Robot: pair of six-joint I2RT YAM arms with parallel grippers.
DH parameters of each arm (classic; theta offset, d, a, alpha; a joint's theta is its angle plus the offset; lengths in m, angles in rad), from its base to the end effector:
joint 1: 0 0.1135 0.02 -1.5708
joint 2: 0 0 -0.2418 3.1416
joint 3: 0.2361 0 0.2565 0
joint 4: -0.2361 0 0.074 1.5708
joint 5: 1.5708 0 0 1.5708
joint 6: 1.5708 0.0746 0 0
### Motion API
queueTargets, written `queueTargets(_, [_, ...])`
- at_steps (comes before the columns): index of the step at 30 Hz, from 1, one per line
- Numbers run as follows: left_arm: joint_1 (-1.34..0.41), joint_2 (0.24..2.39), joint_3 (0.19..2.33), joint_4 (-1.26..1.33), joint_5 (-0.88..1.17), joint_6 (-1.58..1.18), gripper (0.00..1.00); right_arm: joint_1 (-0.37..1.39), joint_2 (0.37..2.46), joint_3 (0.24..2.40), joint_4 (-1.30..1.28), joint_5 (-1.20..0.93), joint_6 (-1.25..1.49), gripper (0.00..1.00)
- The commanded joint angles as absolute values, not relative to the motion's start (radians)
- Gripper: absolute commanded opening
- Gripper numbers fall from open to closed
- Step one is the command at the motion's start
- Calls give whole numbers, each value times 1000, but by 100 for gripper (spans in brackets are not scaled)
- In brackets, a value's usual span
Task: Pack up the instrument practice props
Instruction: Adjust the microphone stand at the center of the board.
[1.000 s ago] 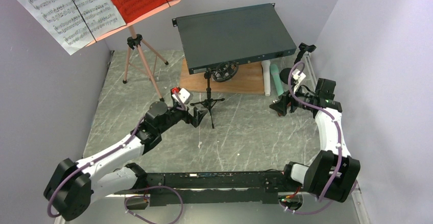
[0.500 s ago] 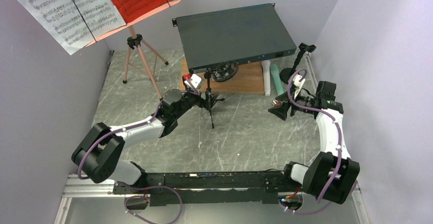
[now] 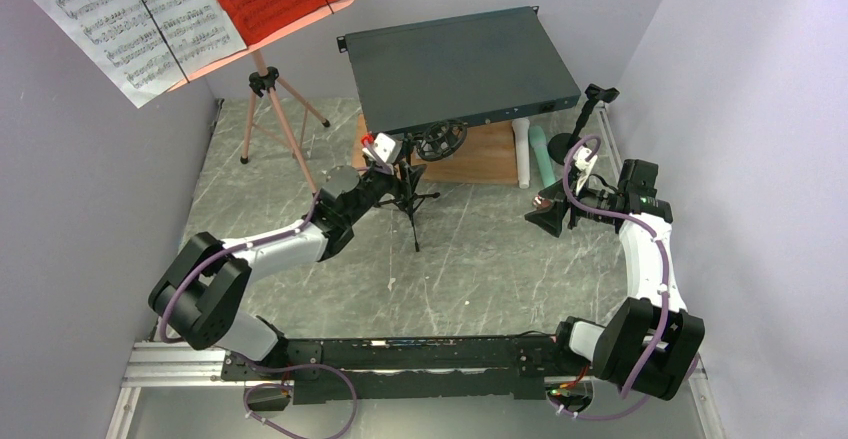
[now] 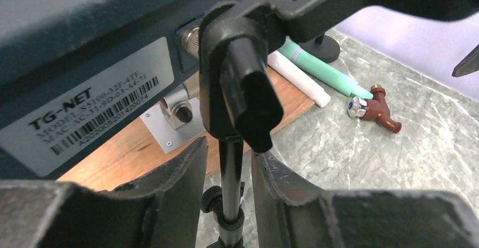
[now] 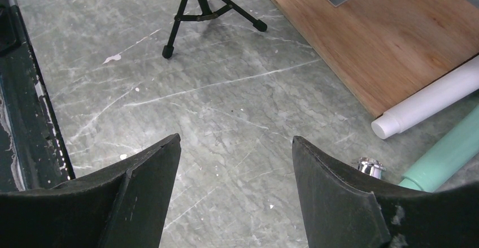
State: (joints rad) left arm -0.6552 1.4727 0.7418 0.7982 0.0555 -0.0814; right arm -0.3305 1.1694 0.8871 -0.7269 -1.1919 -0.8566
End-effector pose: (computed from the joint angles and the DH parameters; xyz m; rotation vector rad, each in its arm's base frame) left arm 0.2910 -0.2289 0.2423 0.4784 1.4602 -0.6313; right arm 0.2456 -0.0110 0.2382 -0.8664 1.7655 0.7737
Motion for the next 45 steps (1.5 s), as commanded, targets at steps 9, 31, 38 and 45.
queueTargets(9, [-655, 1431, 817, 704, 270, 89, 1, -330, 1150, 898, -741, -1282, -907, 76])
queueTargets(31, [-651, 1503, 965, 877, 977, -200, 0, -125, 1172, 836, -680, -1465, -803, 85])
queueTargets(38, [-670, 1593, 1034, 987, 1128, -252, 16, -62, 1196, 799, -530, -1493, -641, 84])
queueTargets(45, [-701, 1626, 1167, 786, 1247, -152, 0, -29, 1247, 839, -689, -1500, -835, 84])
